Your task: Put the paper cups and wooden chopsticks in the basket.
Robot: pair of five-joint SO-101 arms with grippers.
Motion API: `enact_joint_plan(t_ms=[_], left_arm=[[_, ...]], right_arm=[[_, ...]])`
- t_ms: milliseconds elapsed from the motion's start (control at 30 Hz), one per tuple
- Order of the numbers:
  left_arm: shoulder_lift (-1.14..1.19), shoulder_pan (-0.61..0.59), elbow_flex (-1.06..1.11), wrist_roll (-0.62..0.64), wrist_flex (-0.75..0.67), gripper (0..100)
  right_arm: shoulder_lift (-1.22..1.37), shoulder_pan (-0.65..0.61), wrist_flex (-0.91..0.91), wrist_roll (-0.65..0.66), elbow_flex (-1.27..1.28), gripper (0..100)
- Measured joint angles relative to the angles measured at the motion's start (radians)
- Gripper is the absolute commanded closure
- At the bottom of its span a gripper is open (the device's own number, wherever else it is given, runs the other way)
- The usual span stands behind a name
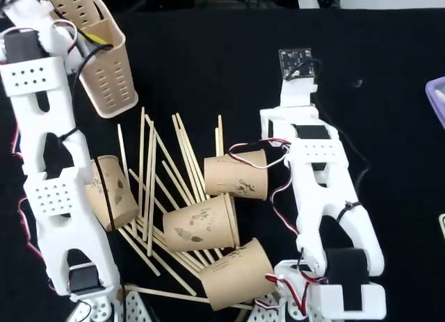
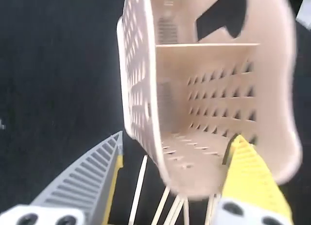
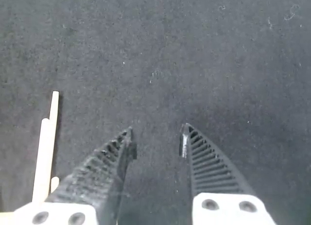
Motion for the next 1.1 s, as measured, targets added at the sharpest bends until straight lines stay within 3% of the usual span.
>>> enact_joint_plan(t_ms=[133,167,233,367,633,733,833,1000,1100], left_arm=[[0.034,0.015,0.06,0.0,0.003,96],[0.04,0.021,0.061,-0.009,0.005,98],[0.043,0.037,0.061,-0.037,0.005,94],[0.043,0.078,0.054,-0.11,0.006,97],[0.048,0.209,-0.069,-0.52,0.012,97],[0.049,0.242,-0.074,-0.614,0.012,97],[0.049,0.264,-0.086,-0.644,0.012,93],[0.048,0.256,-0.087,-0.644,0.012,73],[0.046,0.213,-0.101,-0.598,0.012,72]], right_arm=[[0.0,0.0,0.0,0.0,0.0,83.6],[0.0,0.0,0.0,0.0,0.0,83.6],[0.0,0.0,0.0,0.0,0.0,83.6],[0.0,0.0,0.0,0.0,0.0,83.6],[0.0,0.0,0.0,0.0,0.0,83.6],[0.0,0.0,0.0,0.0,0.0,83.6],[0.0,0.0,0.0,0.0,0.0,83.6],[0.0,0.0,0.0,0.0,0.0,83.6],[0.0,0.0,0.0,0.0,0.0,83.6]])
